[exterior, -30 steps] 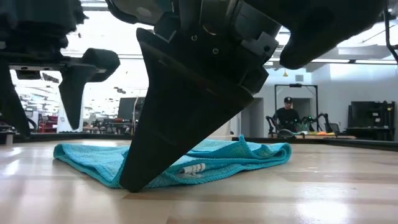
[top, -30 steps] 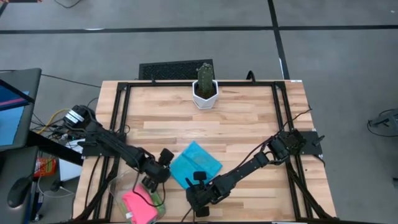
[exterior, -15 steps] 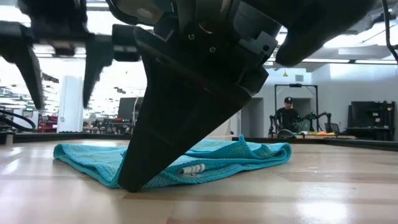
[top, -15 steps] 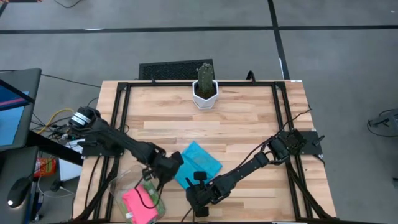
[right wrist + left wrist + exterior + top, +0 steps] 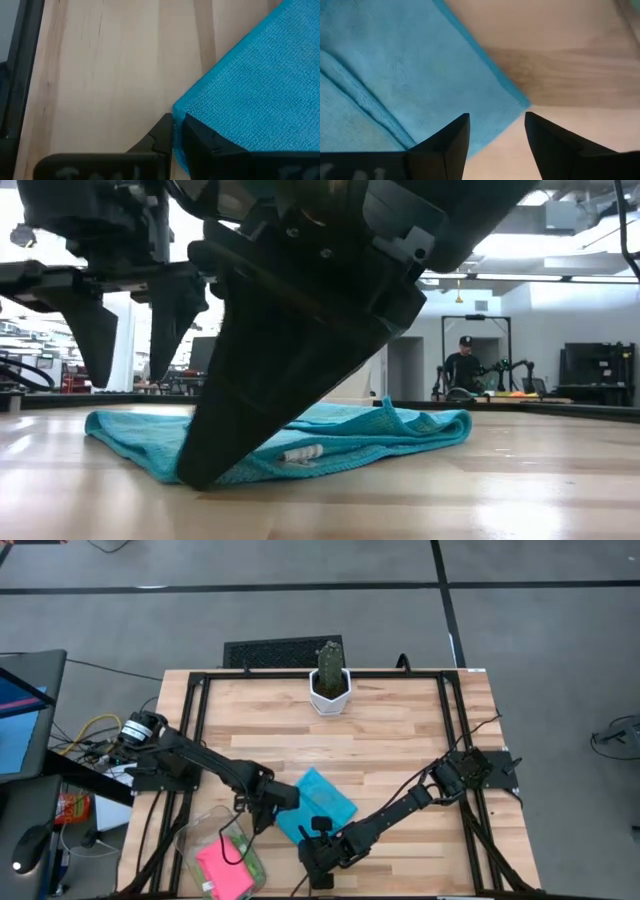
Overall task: Fold microfiber towels
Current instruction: Fold the blue microfiber towel
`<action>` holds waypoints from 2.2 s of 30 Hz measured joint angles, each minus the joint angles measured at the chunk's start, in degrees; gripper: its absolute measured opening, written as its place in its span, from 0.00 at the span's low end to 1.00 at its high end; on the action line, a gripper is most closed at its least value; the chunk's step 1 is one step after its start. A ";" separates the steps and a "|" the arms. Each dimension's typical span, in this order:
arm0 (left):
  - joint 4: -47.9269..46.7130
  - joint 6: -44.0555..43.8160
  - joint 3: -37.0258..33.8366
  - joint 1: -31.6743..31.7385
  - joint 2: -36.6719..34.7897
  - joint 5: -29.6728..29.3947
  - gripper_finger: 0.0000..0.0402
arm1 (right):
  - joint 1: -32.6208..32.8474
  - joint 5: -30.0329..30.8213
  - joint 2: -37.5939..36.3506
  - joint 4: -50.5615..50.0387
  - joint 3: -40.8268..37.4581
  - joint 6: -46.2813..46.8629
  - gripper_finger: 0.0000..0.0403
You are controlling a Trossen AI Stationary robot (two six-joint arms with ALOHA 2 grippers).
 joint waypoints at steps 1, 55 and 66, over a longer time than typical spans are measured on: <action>0.26 1.04 -0.29 0.34 0.00 0.07 0.46 | 0.00 -0.03 0.02 0.30 0.03 0.00 0.15; 3.77 -26.10 0.94 -2.79 1.27 -2.93 0.00 | 1.73 1.08 -6.70 -5.19 0.37 9.08 0.02; 11.76 -30.21 2.86 -0.29 1.16 -4.28 0.00 | 4.99 6.94 -8.14 -15.03 0.44 23.60 0.03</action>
